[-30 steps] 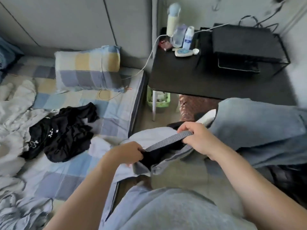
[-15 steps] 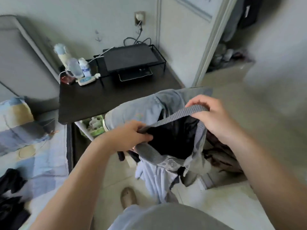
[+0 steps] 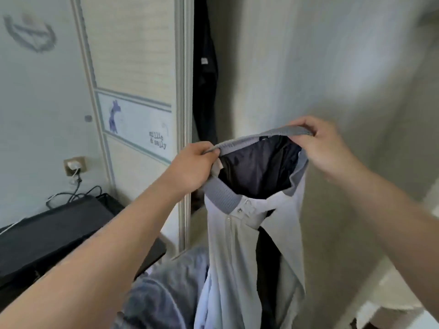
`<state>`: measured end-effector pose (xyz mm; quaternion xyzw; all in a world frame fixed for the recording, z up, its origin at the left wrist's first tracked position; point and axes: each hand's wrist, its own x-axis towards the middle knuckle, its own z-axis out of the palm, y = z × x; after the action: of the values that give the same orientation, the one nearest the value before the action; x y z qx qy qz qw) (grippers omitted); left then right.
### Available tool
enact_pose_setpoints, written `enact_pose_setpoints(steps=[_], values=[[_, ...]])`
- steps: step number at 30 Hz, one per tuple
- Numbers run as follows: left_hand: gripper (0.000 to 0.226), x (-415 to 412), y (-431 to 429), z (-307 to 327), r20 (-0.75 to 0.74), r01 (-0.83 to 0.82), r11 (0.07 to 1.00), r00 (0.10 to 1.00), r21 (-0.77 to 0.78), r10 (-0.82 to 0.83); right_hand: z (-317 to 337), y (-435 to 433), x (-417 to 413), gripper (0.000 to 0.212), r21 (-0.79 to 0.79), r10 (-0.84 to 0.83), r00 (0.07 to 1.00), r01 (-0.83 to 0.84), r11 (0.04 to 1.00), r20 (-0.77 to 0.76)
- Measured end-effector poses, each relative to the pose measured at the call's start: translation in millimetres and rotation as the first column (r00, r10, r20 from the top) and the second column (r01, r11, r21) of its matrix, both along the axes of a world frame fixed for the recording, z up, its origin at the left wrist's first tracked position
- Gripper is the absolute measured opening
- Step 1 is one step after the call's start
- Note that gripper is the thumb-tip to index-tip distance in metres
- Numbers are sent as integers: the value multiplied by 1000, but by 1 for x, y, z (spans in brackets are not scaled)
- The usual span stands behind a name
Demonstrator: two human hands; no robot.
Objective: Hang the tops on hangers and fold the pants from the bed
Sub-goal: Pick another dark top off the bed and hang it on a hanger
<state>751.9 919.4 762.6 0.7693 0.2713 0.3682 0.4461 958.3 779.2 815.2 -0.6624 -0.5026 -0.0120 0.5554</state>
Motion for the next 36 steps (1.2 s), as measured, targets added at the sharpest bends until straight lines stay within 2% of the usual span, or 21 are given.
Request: enact_pose_setpoints(steps=[2,4,9,12,15,17,19,20,22,24,26,31,33,35,36], values=[[46,23,25,32,10,2,995,1000,98,-3,31,7,13,20,23,-69,996,67,997,64],[38,44,48,60,15,4,984,1000,179,-7,59,15,23,15,53,-147,981,142,988,125],[39,88,87,127,61,104,963,991,247,-123,123,35,39,14,106,-301,936,285,953,184],[43,108,97,158,41,228,930,967,288,-250,161,46,44,17,132,-346,915,324,937,206],[39,123,100,185,-60,406,864,911,298,-408,198,55,47,16,125,-342,920,323,938,192],[33,136,109,204,-145,357,830,934,429,-327,222,56,52,13,64,-311,929,304,951,202],[25,149,120,229,-134,214,796,977,566,-168,243,56,61,14,-46,-310,914,332,942,263],[23,155,126,241,-108,149,788,989,598,-104,252,57,68,17,-104,-339,881,391,915,329],[17,166,138,267,-82,60,783,997,619,-12,267,59,84,22,-169,-426,751,570,804,505],[12,177,145,292,-95,12,781,994,624,61,278,63,99,23,-151,-501,610,714,684,614],[10,190,147,312,-137,-31,756,978,653,159,286,67,114,22,-112,-555,531,779,617,640],[15,225,141,337,-200,-129,684,903,718,379,312,68,152,20,-1,-665,455,826,564,593],[20,240,137,349,-201,-157,746,909,647,366,326,65,165,13,29,-686,457,821,570,566],[30,256,134,362,-199,-111,878,954,466,226,337,63,175,4,51,-702,473,810,584,533],[34,265,132,368,-178,-73,927,973,367,147,342,63,181,7,52,-705,486,804,592,517]])
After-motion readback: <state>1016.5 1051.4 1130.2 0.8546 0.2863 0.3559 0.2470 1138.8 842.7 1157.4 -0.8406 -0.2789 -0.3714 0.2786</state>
